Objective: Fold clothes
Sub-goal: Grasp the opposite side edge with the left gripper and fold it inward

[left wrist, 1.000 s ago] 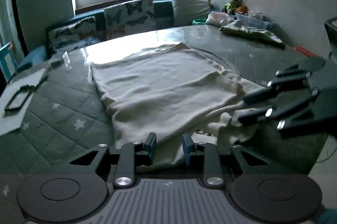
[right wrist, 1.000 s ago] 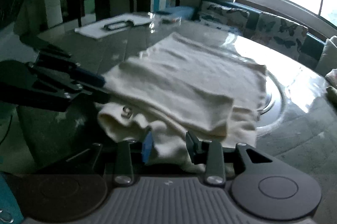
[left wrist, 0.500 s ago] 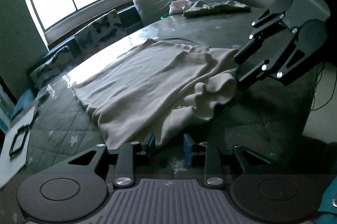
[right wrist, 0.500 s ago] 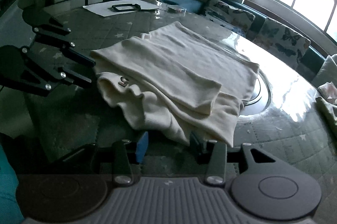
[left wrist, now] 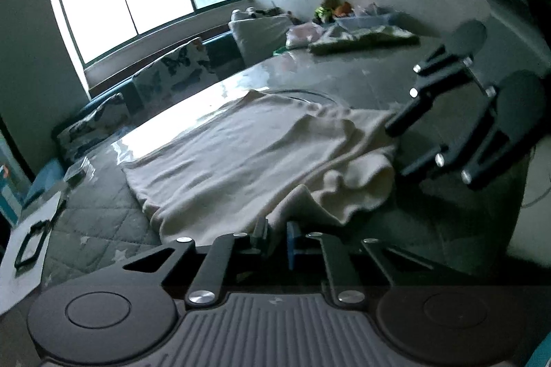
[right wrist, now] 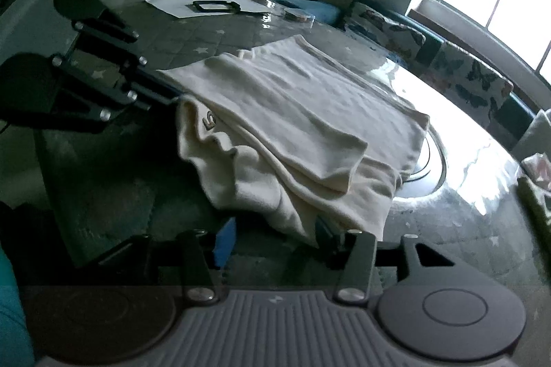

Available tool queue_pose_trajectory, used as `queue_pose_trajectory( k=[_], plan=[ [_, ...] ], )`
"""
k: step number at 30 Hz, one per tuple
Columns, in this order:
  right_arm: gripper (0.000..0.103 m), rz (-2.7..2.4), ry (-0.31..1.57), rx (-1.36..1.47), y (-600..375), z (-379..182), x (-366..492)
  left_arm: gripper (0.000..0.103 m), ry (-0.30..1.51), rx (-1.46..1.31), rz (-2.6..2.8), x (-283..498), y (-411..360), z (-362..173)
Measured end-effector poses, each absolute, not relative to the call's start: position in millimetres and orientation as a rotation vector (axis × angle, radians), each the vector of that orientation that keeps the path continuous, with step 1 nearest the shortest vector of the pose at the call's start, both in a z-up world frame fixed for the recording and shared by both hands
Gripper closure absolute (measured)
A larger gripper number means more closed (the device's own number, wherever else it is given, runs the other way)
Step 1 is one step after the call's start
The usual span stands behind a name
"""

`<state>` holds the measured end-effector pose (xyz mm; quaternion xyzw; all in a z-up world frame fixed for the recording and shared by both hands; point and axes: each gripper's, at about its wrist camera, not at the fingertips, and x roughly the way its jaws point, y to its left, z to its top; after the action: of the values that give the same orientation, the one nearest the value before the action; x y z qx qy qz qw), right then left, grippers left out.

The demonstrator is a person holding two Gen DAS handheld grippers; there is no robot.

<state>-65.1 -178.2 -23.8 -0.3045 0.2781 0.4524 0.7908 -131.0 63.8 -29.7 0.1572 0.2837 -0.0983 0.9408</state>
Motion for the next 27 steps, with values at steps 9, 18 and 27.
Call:
queue_pose_trajectory(
  k=[9,18,27],
  plan=[
    [0.047,1.009,0.443,-0.754,-169,-32,-73,0.092,0.57,0.177,-0.179,-110,82,-8],
    [0.059,1.023,0.398,-0.71,-150,-38,-55,0.092,0.583,0.17,-0.175,-109,88,-8],
    [0.091,1.058,0.501,-0.565,-152,-30,-34,0.082,0.599,0.272,-0.174,-130,86,-24]
  ],
)
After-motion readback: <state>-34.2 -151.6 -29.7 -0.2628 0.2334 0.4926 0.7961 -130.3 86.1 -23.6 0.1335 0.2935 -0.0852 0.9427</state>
